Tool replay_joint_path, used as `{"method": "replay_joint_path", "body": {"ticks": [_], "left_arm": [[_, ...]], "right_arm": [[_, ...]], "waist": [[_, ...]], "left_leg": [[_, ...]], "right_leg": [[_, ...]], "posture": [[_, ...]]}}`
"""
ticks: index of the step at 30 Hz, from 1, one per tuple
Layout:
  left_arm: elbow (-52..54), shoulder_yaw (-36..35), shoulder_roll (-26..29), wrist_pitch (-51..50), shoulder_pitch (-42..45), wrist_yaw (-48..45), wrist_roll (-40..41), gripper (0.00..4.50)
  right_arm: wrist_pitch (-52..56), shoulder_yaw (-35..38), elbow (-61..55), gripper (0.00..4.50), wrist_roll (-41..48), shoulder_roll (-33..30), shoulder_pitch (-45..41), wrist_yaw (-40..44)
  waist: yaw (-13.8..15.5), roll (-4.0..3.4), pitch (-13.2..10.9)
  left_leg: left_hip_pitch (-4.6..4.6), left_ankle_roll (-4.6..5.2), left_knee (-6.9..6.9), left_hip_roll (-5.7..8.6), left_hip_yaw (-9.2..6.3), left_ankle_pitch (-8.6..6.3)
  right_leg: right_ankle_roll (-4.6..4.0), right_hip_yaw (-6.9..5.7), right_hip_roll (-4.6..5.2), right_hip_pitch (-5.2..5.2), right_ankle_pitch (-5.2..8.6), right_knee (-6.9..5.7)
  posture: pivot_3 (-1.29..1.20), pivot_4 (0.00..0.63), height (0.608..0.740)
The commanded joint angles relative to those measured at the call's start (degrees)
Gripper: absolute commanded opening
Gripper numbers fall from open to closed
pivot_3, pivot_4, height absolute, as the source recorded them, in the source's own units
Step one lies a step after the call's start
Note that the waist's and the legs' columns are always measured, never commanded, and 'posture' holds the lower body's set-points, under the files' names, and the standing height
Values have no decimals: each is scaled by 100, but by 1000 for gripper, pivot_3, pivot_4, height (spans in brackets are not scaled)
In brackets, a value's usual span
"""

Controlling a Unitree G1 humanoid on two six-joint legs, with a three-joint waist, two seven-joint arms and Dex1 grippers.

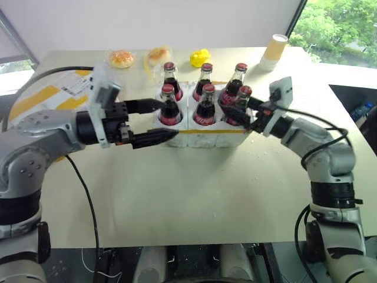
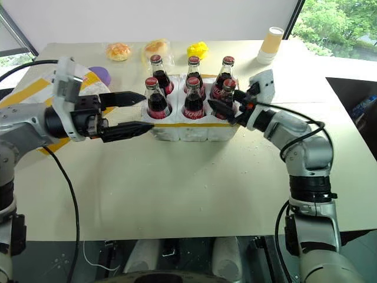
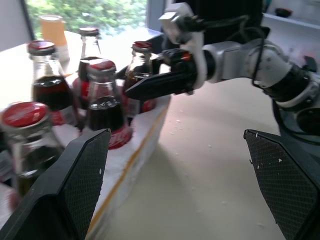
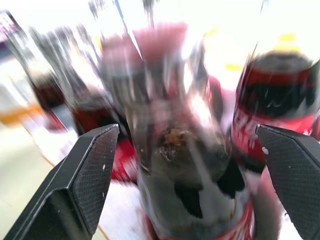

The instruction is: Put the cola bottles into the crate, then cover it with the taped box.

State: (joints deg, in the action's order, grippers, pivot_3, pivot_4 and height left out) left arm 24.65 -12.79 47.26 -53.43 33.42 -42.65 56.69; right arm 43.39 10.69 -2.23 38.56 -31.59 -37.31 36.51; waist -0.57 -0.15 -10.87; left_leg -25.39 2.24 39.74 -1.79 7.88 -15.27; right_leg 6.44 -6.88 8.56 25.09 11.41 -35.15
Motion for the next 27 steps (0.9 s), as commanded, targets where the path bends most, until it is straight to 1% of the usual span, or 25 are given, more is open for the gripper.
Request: {"method": "replay_joint_path", "body": {"ticks": [1, 4, 5, 7, 9, 13, 15, 18, 20, 22, 24, 27], "left_arm": [[102, -717, 368, 134, -301, 406, -348, 4500], [216, -1365, 800, 152, -875, 597, -718, 4500], [283, -1622, 985, 201, -1215, 573, -969, 4500], [384, -2088, 1304, 331, -1999, 497, -1559, 4500], [396, -2577, 1461, 566, -2886, 406, -2244, 4500], [131, -3297, 1442, 1207, -4268, 350, -3521, 4500], [32, -3643, 1365, 1641, -5041, 153, -4156, 4500], [-174, -3971, 1225, 2239, -5815, -62, -4788, 4500], [-458, -4035, 1170, 2721, -6277, -92, -5301, 4500], [-774, -3837, 1189, 3090, -6394, 25, -5641, 4500], [-1134, -3442, 1228, 3365, -6161, 287, -5867, 4500], [-1854, -2664, 1373, 3815, -5575, 738, -6311, 4500]], "right_arm": [[485, 780, -364, 4453, 755, -950, -432, 684], [772, 1149, -378, 4453, 1304, -1816, -508, 1570], [830, 1276, -313, 4453, 1469, -2046, -570, 1835], [897, 1389, -69, 4453, 1654, -2363, -813, 2148], [1008, 1342, 192, 4453, 1741, -2540, -1129, 2279], [1125, 1119, 324, 4453, 1876, -2512, -1514, 2552], [897, 893, 272, 4453, 1668, -2339, -1576, 2571], [651, 658, 290, 4453, 1427, -2143, -1603, 2571], [502, 566, 332, 4453, 1367, -1970, -1605, 2616], [486, 499, 361, 4453, 1360, -1887, -1598, 2672], [461, 416, 285, 4453, 1319, -1925, -1521, 2847], [514, 378, 107, 4453, 1355, -2142, -1389, 3199]], "waist": [[5, 0, 0], [-5, 5, 1], [-10, 5, 1], [-63, 4, 1], [-87, 2, 1], [-50, 10, 4], [-35, 12, 5], [-10, 13, 6], [2, 14, 7], [3, 14, 7], [15, 14, 8], [35, 14, 9]], "left_leg": [[0, 1, 0, 1, 0, -1], [0, 3, -9, 0, -1, -2], [-1, 3, -11, -2, 0, -2], [3, 3, -16, -3, 8, -3], [11, 1, -22, -4, 18, -4], [10, -2, -42, -12, 18, -5], [4, -14, -47, -15, 17, -12], [-2, -20, -49, -13, 23, -15], [-9, -20, -49, -12, 24, -16], [-10, -17, -51, -11, 25, -18], [-14, -6, -53, -13, 25, -25], [-14, 6, -53, -13, 25, -32]], "right_leg": [[0, 0, 1, 0, 0, 1], [0, -2, -1, -1, 0, 4], [0, -2, -2, 2, 0, 6], [-1, 3, -1, 8, 0, 10], [-2, 10, 1, 13, 0, 8], [-11, 11, 6, 28, 2, 7], [-24, 10, 9, 39, 9, 10], [-31, 11, 18, 47, 12, 13], [-33, 11, 22, 56, 11, 13], [-34, 11, 24, 81, 11, 12], [-38, 10, 24, 88, 8, 12], [-41, 10, 25, 90, 6, 9]], "posture": [[0, 150, 740], [0, 150, 740], [0, 150, 740], [0, 150, 740], [0, 150, 740], [0, 150, 740], [0, 150, 740], [0, 150, 740], [0, 150, 740], [0, 150, 740], [0, 150, 740], [0, 150, 740]]}}
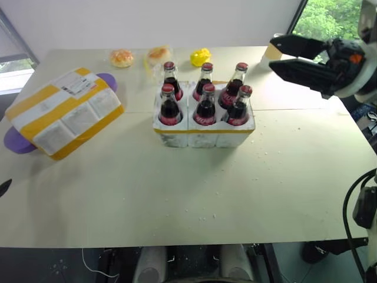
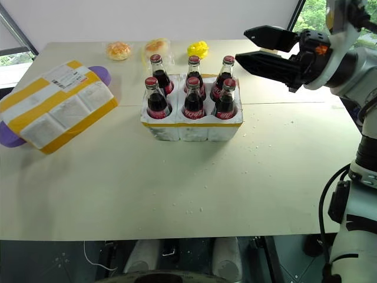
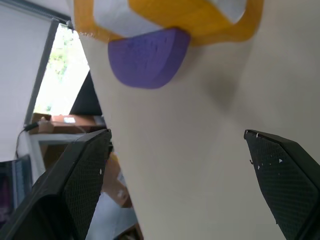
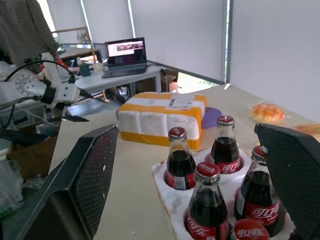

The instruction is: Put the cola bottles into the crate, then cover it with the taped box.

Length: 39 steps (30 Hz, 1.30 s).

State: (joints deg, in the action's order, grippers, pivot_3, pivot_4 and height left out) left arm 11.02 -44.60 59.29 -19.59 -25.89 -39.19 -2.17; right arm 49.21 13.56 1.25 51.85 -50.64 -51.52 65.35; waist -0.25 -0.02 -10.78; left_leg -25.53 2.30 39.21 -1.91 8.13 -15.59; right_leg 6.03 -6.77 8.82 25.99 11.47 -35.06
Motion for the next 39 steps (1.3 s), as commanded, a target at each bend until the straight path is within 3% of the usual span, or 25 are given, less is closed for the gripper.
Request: {"method": "replay_joint_path", "body": {"ticks": [1, 8, 21, 24, 29, 30, 32, 39], "left_arm": [[-711, 726, 199, 565, 525, 507, -556, 4500], [-2721, 2191, 308, 1821, 2078, 1261, -1214, 4500], [-5401, 3904, 325, 3199, 4402, 2598, -2202, 4500], [-5628, 4046, 251, 3393, 4587, 2569, -2102, 3651], [-5696, 4121, 222, 3396, 4648, 2608, -2031, 1125], [-5704, 4131, 226, 3387, 4652, 2622, -2029, 808], [-5691, 4122, 227, 3366, 4659, 2653, -2012, 506], [-5343, 3950, 409, 3264, 5023, 2613, -1859, 474]], "right_arm": [[-46, 101, -290, 4453, 43, -310, 69, 406], [273, 401, -675, 4453, 315, -754, 280, 460], [647, 881, -1407, 4453, 767, -1045, 796, -24], [637, 922, -1438, 4500, 772, -1061, 833, -127], [521, 904, -1443, 4500, 631, -1116, 913, -195], [498, 895, -1442, 4500, 607, -1125, 922, -200], [478, 863, -1400, 4500, 553, -1154, 948, -190], [454, 812, -1260, 4500, 374, -1358, 1143, -112]], "waist": [[3, 1, 0], [-55, 6, 3], [-40, 24, 11], [-45, 24, 11], [-28, 25, 15], [-32, 24, 15], [-36, 22, 16], [-27, 26, 17]], "left_leg": [[0, 1, 0, 0, 0, 0], [-18, -6, -3, -9, 28, 16], [-11, -3, -2, -17, 79, 22], [-10, -3, -2, -18, 82, 23], [-3, -1, -2, -18, 85, 22], [0, -1, -2, -18, 85, 22], [2, 1, -2, -18, 90, 21], [1, 2, -1, -18, 91, 22]], "right_leg": [[0, 0, 0, 0, -1, 0], [16, 4, -1, 10, -14, -12], [12, 7, 8, 25, -20, -19], [12, 7, 8, 27, -20, -21], [12, 8, 10, 22, -20, -22], [12, 8, 11, 19, -20, -23], [13, 12, 11, 20, -20, -24], [13, 11, 10, 20, -20, -25]], "posture": [[0, 150, 740], [0, 150, 740], [0, 150, 740], [0, 150, 740], [0, 150, 740], [0, 150, 740], [0, 150, 740], [0, 150, 740]]}}
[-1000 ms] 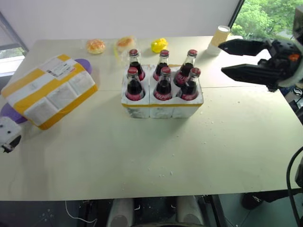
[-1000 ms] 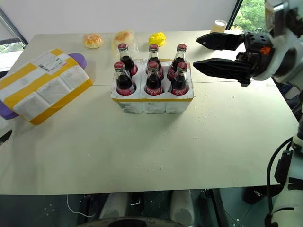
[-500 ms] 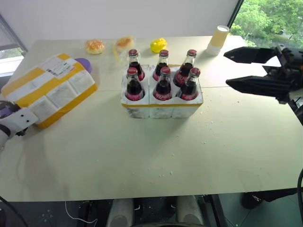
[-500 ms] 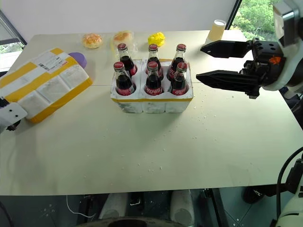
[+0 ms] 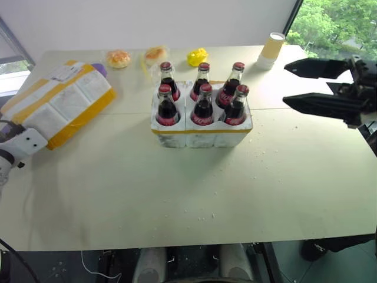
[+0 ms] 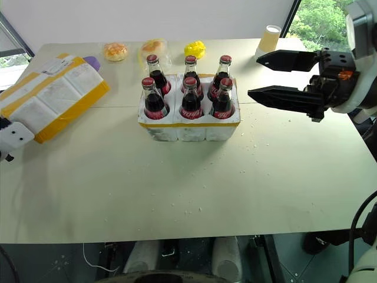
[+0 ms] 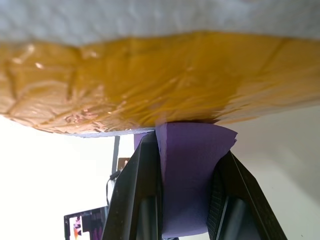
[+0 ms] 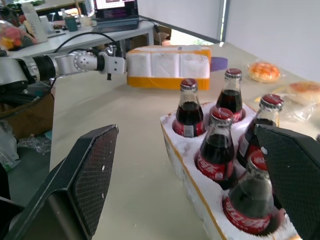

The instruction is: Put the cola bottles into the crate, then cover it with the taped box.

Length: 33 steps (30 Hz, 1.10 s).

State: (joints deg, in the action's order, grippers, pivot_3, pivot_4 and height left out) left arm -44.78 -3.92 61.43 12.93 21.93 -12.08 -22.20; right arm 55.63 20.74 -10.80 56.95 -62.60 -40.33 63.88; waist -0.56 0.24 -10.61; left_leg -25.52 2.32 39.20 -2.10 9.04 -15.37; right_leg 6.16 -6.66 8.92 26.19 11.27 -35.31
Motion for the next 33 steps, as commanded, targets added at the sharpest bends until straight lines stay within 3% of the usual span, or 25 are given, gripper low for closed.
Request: {"method": "replay_joint_path", "body": {"ticks": [1, 7, 10, 16, 24, 33], "left_arm": [[301, -118, 242, 42, 392, -182, 181, 474], [331, -23, 299, 173, 2190, -934, 456, 474], [519, 152, -151, 203, 3299, -1646, 809, 474], [1098, 557, -850, -4, 4295, -2598, 1035, 474], [2632, 867, -1228, -162, 4027, -3346, 1126, 474], [2824, 1240, -1116, 682, 3525, -3139, 400, 474]], "right_arm": [[-217, 96, -67, 4500, -173, -174, 57, 30], [-21, 248, -155, 4500, 13, -328, 314, 204], [-83, 309, -180, 4500, -36, -310, 370, 109], [-144, 429, -334, 4500, -28, -232, 547, -60], [-124, 724, -519, 4500, 116, -201, 860, -299], [-163, 818, -581, 4500, 214, -193, 1019, -422]], "waist": [[5, 2, 0], [67, 39, -2], [99, 44, -2], [114, 45, -2], [86, 49, -6], [125, 48, -6]], "left_leg": [[0, 0, 0, 0, 0, 0], [-15, 0, 13, 4, 8, 2], [-15, 3, 17, 12, 14, 2], [5, 5, 27, 16, 10, 3], [2, 5, 40, 13, 6, 3], [9, 14, 61, 9, -4, -2]], "right_leg": [[0, 0, 0, -1, 0, -1], [1, -3, -8, 0, -1, -1], [2, -2, -11, -6, -2, 1], [7, -3, -20, -38, -1, 6], [8, -2, -24, -39, 0, 4], [8, -3, -23, -55, 0, 2]], "posture": [[0, 150, 740], [0, 150, 740], [0, 150, 740], [0, 150, 740], [0, 150, 740], [0, 150, 740]]}}
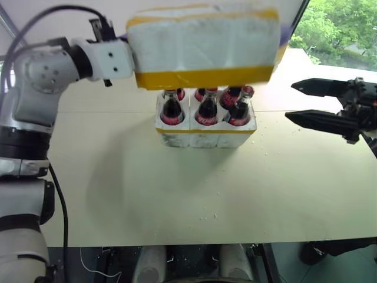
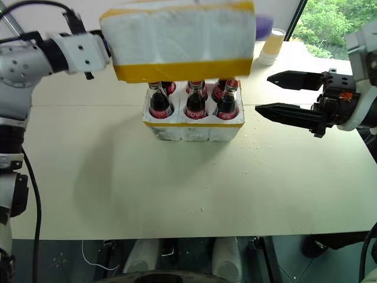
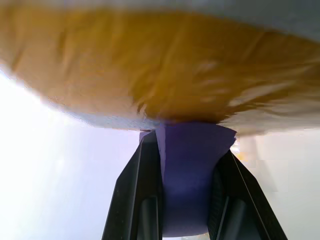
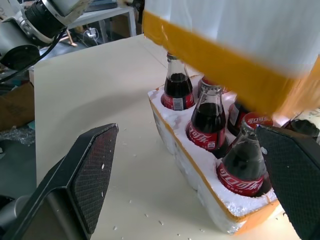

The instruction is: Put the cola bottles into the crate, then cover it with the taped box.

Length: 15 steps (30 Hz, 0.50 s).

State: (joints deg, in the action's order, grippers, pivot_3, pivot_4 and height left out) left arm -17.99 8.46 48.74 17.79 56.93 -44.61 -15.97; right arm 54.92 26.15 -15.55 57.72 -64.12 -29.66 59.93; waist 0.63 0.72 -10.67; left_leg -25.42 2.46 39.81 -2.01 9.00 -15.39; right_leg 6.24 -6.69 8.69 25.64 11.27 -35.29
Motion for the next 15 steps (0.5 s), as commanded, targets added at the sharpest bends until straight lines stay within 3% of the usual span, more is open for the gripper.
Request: {"method": "replay_joint_path", "body": {"ticks": [1, 7, 15], "left_arm": [[175, 24, 130, 220, -8, 153, -289, 474], [472, 185, -139, 346, -206, 363, -581, 474], [585, 144, 58, 401, -186, 342, -741, 474]], "right_arm": [[-97, 271, -98, 4500, 146, -36, -61, -35], [-190, 124, -4, 4500, 126, 32, -185, -101], [-259, 90, -5, 4500, 112, 110, -174, -143]], "waist": [[15, 0, 0], [19, 0, 0], [1, 0, 0]], "left_leg": [[-4, 2, 4, -1, -3, -1], [-1, 14, 19, 0, -30, -9], [-1, 14, 20, -1, -30, -8]], "right_leg": [[0, -2, 0, 0, 0, 0], [0, -4, 3, -18, 0, 2], [1, -5, 0, -16, -1, 1]], "posture": [[0, 150, 740], [0, 150, 740], [0, 150, 740]]}}
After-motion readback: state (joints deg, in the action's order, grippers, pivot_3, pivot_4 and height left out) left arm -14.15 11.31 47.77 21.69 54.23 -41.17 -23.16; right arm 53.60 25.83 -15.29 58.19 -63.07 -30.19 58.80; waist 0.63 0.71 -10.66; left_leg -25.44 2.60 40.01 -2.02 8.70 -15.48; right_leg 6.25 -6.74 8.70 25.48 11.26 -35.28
